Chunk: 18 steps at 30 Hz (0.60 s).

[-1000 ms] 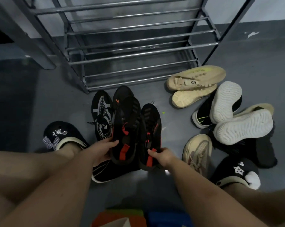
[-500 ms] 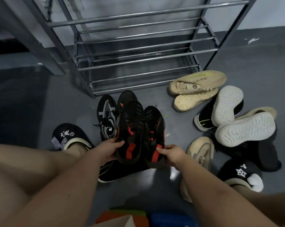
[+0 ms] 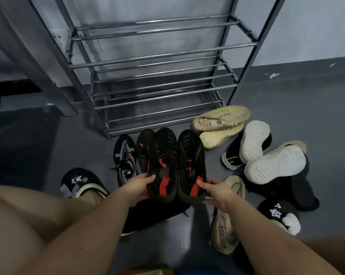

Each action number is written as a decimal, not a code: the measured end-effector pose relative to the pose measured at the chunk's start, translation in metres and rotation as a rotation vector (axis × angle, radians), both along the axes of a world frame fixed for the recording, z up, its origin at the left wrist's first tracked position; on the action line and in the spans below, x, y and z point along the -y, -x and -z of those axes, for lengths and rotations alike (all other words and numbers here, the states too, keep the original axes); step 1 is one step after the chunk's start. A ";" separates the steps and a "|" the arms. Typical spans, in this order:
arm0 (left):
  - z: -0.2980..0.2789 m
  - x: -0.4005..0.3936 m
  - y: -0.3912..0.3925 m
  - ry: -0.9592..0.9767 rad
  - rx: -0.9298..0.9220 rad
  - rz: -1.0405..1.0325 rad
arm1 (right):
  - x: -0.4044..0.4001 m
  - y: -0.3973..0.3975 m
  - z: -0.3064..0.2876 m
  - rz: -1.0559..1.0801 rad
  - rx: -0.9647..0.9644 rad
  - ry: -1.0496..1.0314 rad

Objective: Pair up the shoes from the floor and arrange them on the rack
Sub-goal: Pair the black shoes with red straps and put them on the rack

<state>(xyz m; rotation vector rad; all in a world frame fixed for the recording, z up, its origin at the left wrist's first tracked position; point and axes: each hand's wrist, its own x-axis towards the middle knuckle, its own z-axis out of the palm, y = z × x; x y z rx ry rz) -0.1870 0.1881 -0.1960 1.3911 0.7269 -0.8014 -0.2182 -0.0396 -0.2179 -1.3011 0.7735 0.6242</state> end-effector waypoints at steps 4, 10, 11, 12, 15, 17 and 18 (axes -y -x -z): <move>-0.009 0.009 -0.005 0.010 0.037 -0.004 | 0.012 -0.004 -0.017 0.007 0.030 0.030; -0.047 0.033 -0.021 0.060 0.129 0.048 | 0.043 -0.023 -0.065 -0.053 0.107 0.103; -0.052 0.037 -0.024 0.068 0.147 0.054 | 0.048 -0.027 -0.076 -0.062 0.123 0.106; -0.058 0.041 -0.028 0.076 0.160 0.062 | 0.053 -0.031 -0.087 -0.073 0.139 0.108; -0.081 0.052 -0.038 0.096 0.202 0.090 | 0.068 -0.038 -0.123 -0.094 0.192 0.131; -0.102 0.061 -0.043 0.100 0.232 0.121 | 0.078 -0.039 -0.149 -0.102 0.228 0.157; -0.113 0.065 -0.045 0.099 0.248 0.136 | 0.083 -0.040 -0.161 -0.103 0.244 0.171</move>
